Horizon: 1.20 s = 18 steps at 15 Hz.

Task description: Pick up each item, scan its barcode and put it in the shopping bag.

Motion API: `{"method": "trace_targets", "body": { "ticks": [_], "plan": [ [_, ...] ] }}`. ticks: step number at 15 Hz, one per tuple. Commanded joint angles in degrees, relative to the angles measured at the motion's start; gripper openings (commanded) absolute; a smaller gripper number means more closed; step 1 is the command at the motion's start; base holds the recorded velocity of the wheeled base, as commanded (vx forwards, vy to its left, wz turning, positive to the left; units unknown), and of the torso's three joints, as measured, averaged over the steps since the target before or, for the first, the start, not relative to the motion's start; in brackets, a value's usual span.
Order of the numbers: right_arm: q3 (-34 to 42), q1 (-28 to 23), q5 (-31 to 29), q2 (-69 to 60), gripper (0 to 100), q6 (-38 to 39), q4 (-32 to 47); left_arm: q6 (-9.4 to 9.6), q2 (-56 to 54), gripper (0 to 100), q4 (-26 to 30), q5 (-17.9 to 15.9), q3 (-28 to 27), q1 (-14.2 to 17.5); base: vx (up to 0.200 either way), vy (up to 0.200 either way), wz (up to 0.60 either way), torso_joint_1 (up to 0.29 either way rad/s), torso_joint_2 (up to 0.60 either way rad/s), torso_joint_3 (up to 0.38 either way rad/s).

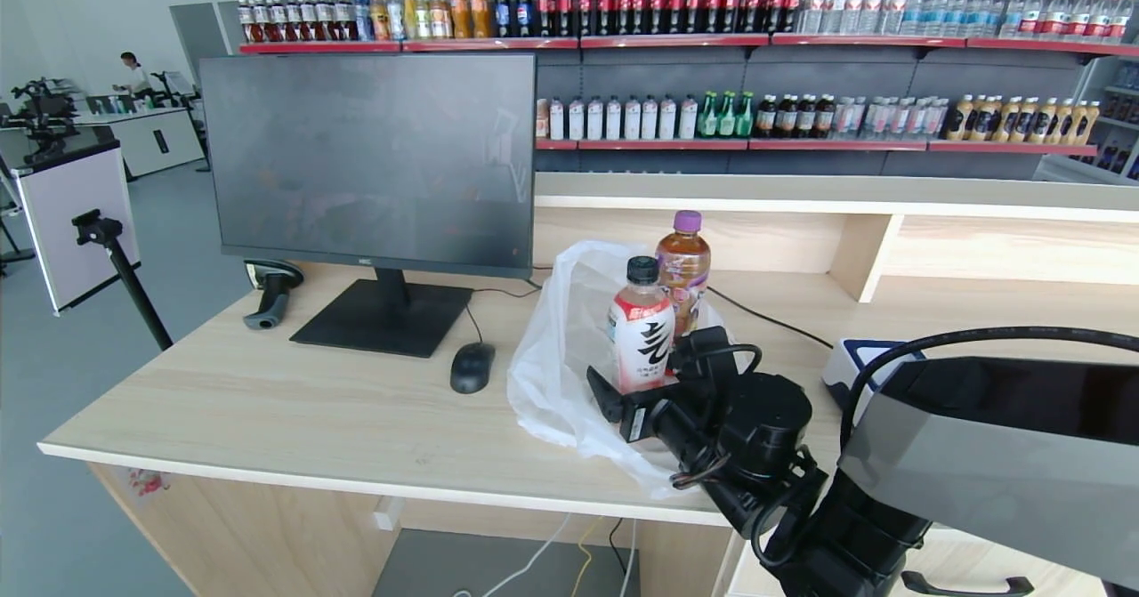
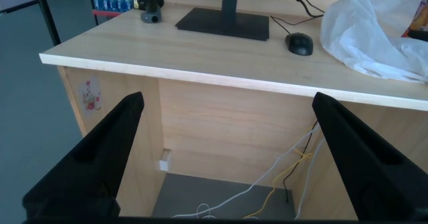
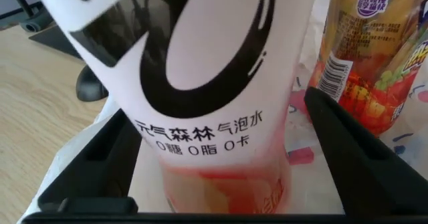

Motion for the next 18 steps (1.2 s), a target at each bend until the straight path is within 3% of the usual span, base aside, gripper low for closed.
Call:
{"method": "trace_targets", "body": {
  "ticks": [1, 13, 18],
  "plan": [
    [0.0, 0.0, 0.0, 0.0, 100, 0.0, -0.2, -0.01, 0.1, 100, 0.0, 0.0, 0.0, 0.0, 0.000, 0.000, 0.00, 0.000, 0.00, 0.000],
    [3.4, 0.0, 0.0, -2.3, 100, -0.2, -0.2, -0.01, 0.1, 100, 0.0, 0.0, 0.0, 0.0, 0.000, 0.000, 0.00, 0.000, 0.00, 0.000],
    [6.1, -0.3, 0.0, -9.1, 100, -0.3, -0.2, -0.36, 0.1, 100, 0.1, 0.0, 0.0, 0.0, 0.000, 0.000, 0.00, 0.000, 0.00, 0.000]
  ]
}}
